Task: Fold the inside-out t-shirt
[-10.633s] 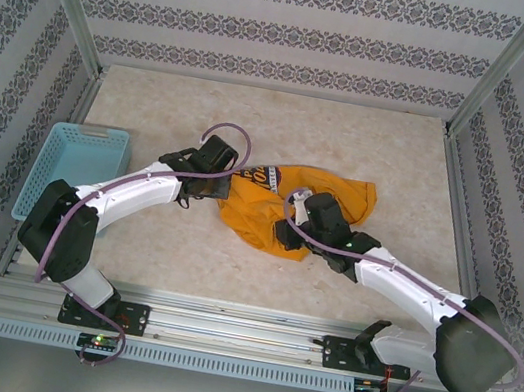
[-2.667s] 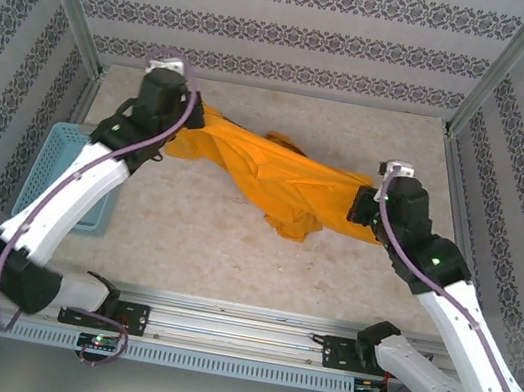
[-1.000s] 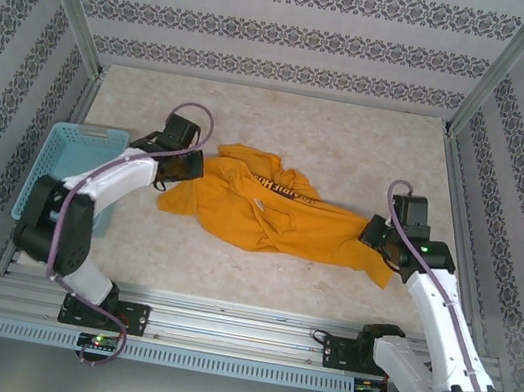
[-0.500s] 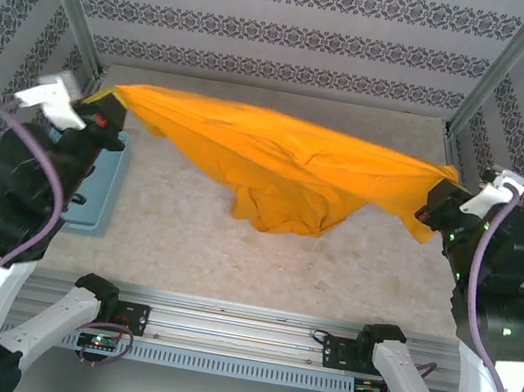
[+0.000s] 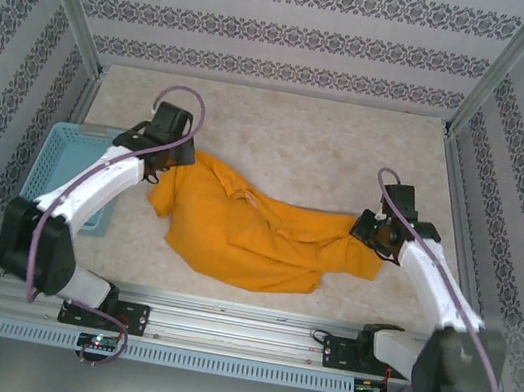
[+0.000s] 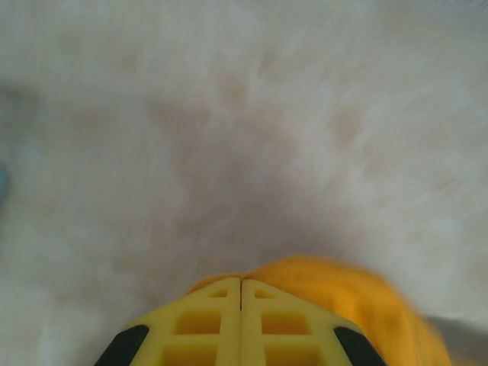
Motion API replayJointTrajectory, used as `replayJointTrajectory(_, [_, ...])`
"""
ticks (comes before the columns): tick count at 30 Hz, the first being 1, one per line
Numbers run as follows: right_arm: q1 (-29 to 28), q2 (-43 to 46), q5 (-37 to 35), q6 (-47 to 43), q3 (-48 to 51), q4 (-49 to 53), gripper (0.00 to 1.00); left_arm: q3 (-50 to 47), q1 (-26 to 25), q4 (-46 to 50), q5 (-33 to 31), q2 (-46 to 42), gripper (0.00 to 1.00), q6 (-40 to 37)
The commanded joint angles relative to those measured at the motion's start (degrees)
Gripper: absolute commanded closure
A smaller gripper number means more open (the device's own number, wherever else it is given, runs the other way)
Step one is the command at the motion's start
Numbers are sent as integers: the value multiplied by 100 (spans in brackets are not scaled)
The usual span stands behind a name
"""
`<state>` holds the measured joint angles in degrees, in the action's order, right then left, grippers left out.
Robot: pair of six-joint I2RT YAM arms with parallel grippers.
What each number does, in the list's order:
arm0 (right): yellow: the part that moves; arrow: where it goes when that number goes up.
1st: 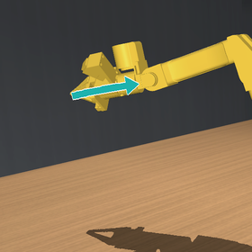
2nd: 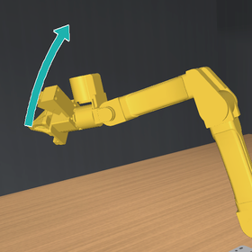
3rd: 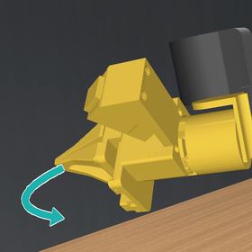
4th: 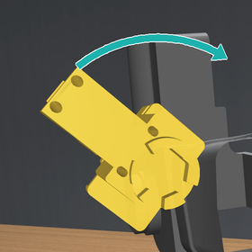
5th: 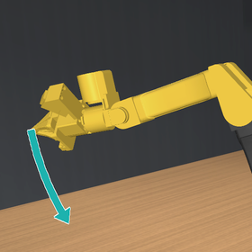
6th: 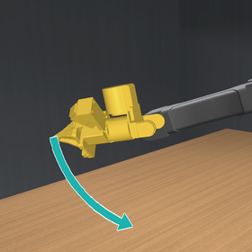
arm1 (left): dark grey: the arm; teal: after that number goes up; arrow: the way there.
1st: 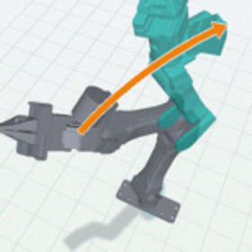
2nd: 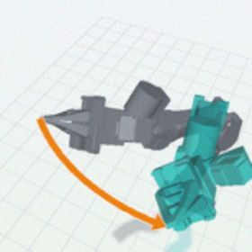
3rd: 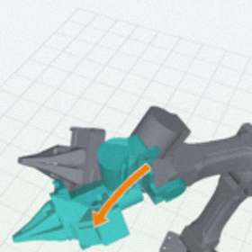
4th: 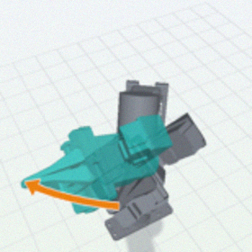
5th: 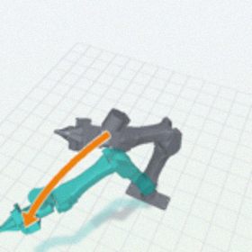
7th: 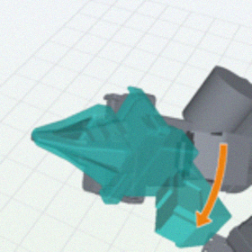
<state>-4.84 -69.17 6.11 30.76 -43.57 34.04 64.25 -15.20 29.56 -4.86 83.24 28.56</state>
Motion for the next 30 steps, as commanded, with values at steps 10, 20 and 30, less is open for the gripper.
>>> replayJointTrajectory(10, [-681, 315, -1037, -502, -233, 0, 48, -293, 69, -233, -84, -361, 100, 168])
replayJointTrajectory(20, [-1912, -191, -816, -519, -35, -398, 40, -332, 90, -306, -146, -370, 100, 98])
replayJointTrajectory(30, [-2458, -1675, -1030, -703, -463, -852, 37, -342, 175, -284, -98, -454, 100, 57])
